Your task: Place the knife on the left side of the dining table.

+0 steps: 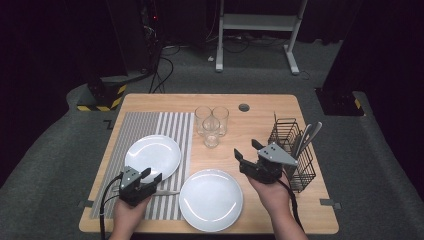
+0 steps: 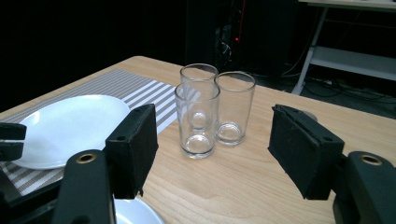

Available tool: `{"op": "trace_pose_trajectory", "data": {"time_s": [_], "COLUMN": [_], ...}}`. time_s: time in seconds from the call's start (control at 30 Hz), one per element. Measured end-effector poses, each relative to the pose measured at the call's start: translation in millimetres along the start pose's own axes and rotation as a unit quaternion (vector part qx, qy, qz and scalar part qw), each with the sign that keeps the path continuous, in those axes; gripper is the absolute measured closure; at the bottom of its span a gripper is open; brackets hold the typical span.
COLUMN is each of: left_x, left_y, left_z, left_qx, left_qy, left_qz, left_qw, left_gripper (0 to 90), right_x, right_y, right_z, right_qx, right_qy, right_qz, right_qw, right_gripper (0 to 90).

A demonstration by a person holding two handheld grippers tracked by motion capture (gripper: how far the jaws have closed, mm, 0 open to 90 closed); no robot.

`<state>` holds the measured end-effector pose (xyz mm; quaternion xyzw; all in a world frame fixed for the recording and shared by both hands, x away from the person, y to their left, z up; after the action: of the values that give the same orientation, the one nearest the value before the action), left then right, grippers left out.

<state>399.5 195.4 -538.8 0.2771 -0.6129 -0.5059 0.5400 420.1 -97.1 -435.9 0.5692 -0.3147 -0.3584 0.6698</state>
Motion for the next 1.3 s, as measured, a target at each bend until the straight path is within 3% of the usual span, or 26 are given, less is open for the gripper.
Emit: {"op": "trace_pose_trajectory", "data": {"time_s": [0.13, 0.47, 0.73, 1.3], "left_x": [-1.1, -0.7, -1.9, -2.3], "left_y": [1.0, 5.4, 2.9, -0.7], "left_z": [1.9, 3.1, 2.6, 1.0], "left_qx": [0.003, 0.016, 0.01, -0.001], "left_qy": [0.003, 0.006, 0.007, 0.004], "left_qz": [-0.007, -0.009, -0.005, 0.005], "left_qw": [1.0, 0.9998, 0.9999, 1.0], "left_gripper": [46.9, 45.0, 43.9, 45.0], "right_x": [5.6, 25.3, 43.3, 59.3], "right_y": [9.2, 31.2, 35.2, 38.2], "right_z": [2.5, 5.5, 2.7, -3.3], "right_qx": [0.007, 0.018, 0.015, 0.002], "right_qy": [-0.005, -0.035, -0.049, -0.06], "right_qz": [-0.006, 0.011, 0.004, 0.01], "right_qw": [0.9999, 0.9991, 0.9987, 0.9981], "right_gripper": [33.2, 37.2, 37.3, 30.5]}}
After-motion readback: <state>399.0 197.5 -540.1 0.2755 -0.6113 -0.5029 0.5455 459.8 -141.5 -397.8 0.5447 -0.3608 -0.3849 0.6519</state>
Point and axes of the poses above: each handheld gripper's, and its own axes: z roughly backward along the jaws, y roughly out of its top, x roughly to its right, the point moved 9 cm from there along -z, roughly forward along the jaws, and after that the axes turned 8 degrees about x, right-handed, at the moved point
